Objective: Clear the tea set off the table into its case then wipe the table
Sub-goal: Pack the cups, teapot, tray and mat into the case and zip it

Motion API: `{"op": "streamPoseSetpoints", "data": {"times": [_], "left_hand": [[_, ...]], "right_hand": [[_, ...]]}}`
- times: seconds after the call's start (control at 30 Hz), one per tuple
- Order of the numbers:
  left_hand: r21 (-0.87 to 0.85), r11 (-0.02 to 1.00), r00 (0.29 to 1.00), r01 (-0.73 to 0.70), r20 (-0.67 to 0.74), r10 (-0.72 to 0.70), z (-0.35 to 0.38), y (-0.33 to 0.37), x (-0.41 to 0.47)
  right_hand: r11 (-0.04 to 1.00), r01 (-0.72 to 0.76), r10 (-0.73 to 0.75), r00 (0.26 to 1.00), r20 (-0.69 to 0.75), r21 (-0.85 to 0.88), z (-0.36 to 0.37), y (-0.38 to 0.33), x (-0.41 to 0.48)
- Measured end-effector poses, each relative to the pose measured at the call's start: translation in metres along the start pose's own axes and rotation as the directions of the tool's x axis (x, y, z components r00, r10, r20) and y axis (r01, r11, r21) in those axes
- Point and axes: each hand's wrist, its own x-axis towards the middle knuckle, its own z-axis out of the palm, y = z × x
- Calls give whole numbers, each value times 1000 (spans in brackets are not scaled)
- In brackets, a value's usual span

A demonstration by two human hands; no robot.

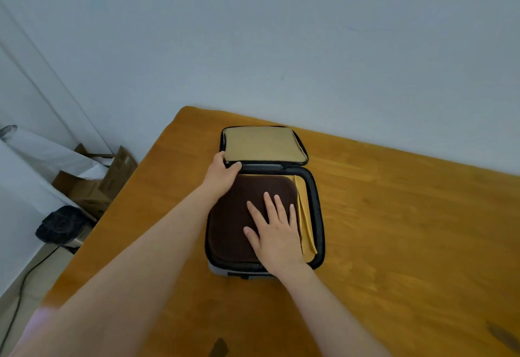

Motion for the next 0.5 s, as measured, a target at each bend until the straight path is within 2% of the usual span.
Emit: {"op": "streamPoseSetpoints", "data": {"times": [0.03, 0.1, 0.23, 0.37, 0.5], "left_hand": [[-27, 999, 999, 39, 26, -38, 0, 3, 7], [-59, 996, 998, 62, -20, -63, 1, 5, 20], [-359, 926, 973, 112, -150, -176, 4, 7, 35], [-590, 791, 951, 162, -119, -284, -2, 6, 48], [-663, 737, 958, 131, -105, -265, -6, 7, 47]], "right_hand": [[1000, -8, 8, 1000, -22, 1, 3, 0, 0], [1000, -14, 14, 998, -61, 1, 7, 1, 1], [1000, -6, 6, 996, -85, 2, 10, 2, 1], [1000, 16, -15, 995, -100, 8, 14, 3, 0], [1000, 14, -13, 997, -79, 4, 15, 5, 1]]}}
